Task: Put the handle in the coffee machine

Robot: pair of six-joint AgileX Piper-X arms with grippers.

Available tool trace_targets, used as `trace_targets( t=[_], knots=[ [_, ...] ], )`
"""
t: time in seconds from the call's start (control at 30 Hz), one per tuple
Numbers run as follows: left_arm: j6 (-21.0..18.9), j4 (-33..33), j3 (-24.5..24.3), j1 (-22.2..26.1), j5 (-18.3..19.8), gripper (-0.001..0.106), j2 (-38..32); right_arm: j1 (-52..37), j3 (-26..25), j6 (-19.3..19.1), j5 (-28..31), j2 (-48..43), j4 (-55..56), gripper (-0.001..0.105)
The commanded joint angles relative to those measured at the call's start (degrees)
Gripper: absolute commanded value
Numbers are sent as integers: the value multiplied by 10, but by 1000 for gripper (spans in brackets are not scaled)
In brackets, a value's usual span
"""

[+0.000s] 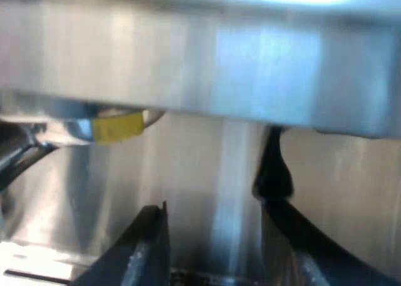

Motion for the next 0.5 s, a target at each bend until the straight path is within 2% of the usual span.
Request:
trace_targets(
  t=[0.03,0.2,0.33,0.5],
  knots=[
    [-3,-2,12,-37,74,0,-17,-3,22,3,-15,-45,13,39],
    [-16,-6,12,-47,69,0,-40,-7,64,3,-24,-80,21,39],
    [-33,-37,12,-47,30,0,-47,-7,112,3,-62,-135,63,39],
    [-77,-72,12,-47,39,0,-47,-7,162,3,-98,-221,155,39]
  ],
)
